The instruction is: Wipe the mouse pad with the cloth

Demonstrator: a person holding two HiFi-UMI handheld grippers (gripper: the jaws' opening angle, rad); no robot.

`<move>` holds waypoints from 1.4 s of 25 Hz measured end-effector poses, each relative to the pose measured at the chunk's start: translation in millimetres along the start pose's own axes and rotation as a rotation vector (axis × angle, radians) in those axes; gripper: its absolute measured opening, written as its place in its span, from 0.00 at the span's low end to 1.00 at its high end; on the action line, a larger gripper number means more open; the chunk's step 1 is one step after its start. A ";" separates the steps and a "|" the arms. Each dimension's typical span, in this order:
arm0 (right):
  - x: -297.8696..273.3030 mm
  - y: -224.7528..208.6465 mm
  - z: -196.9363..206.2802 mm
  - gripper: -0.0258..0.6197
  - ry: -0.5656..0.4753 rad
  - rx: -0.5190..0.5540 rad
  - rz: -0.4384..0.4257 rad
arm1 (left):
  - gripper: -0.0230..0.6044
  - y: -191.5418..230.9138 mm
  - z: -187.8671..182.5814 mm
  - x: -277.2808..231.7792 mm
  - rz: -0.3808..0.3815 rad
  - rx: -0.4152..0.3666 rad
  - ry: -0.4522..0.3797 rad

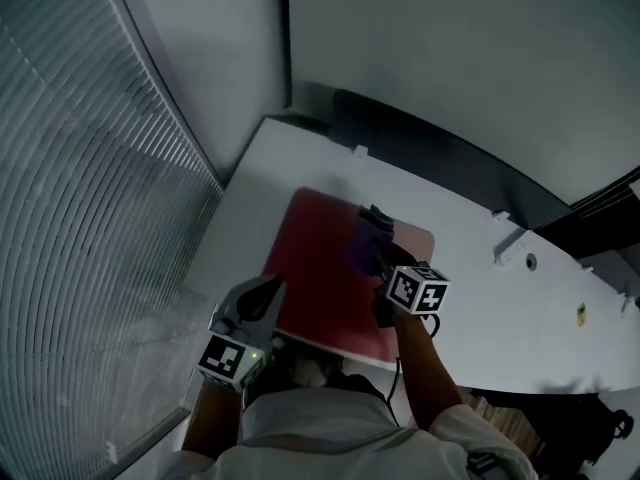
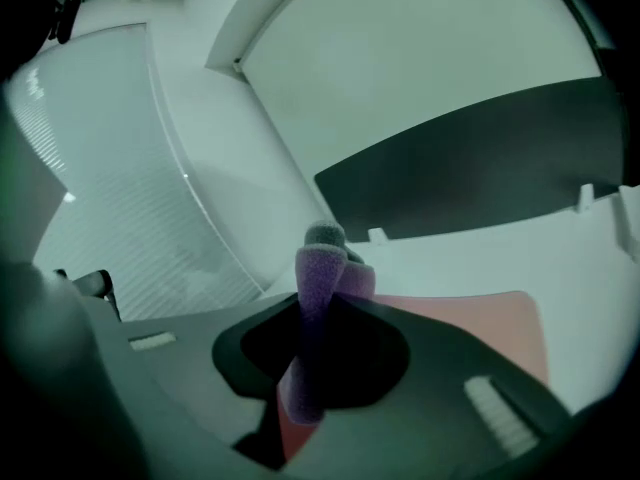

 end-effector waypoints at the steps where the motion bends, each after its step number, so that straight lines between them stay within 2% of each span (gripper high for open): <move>1: -17.4 21.5 7.3 0.12 0.014 0.005 -0.042 | 0.04 11.1 2.6 10.4 -0.018 -0.013 0.001; 4: -65.0 77.2 26.0 0.12 0.057 0.041 -0.145 | 0.04 32.3 5.9 39.1 -0.073 -0.013 -0.022; 7: -102.0 121.4 53.8 0.12 0.113 0.022 -0.212 | 0.04 46.1 4.2 69.0 -0.120 -0.007 -0.028; 9: -125.4 140.8 75.6 0.12 0.159 0.016 -0.230 | 0.04 54.5 2.1 86.0 -0.149 -0.002 -0.027; 12: -158.1 147.6 111.2 0.12 0.229 0.058 -0.197 | 0.04 63.7 3.6 106.4 -0.170 -0.004 -0.038; 14: -170.6 139.1 127.0 0.12 0.267 0.076 -0.144 | 0.04 67.0 -0.6 113.3 -0.177 0.000 -0.039; 17: -171.4 117.7 140.7 0.12 0.289 0.035 -0.054 | 0.04 72.9 -3.0 117.4 -0.178 0.001 -0.026; 23: -155.5 65.0 152.2 0.12 0.292 0.042 0.059 | 0.04 74.6 16.0 98.1 -0.112 0.014 -0.028; 30: -112.2 7.5 135.7 0.12 0.288 0.021 0.141 | 0.04 42.6 8.4 50.7 -0.010 0.014 -0.009; 35: -57.9 -38.5 121.9 0.12 0.274 -0.035 0.207 | 0.04 1.6 -1.4 13.4 0.078 0.010 0.009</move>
Point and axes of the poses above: the fingertips, and each gripper's own axes: x backward along the fingers, y to its left, z out of its underside, the point moved 3 cm from there along x, backward along the fingers, and after that the axes turned 11 degrees about -y, right-handed, at the moved point
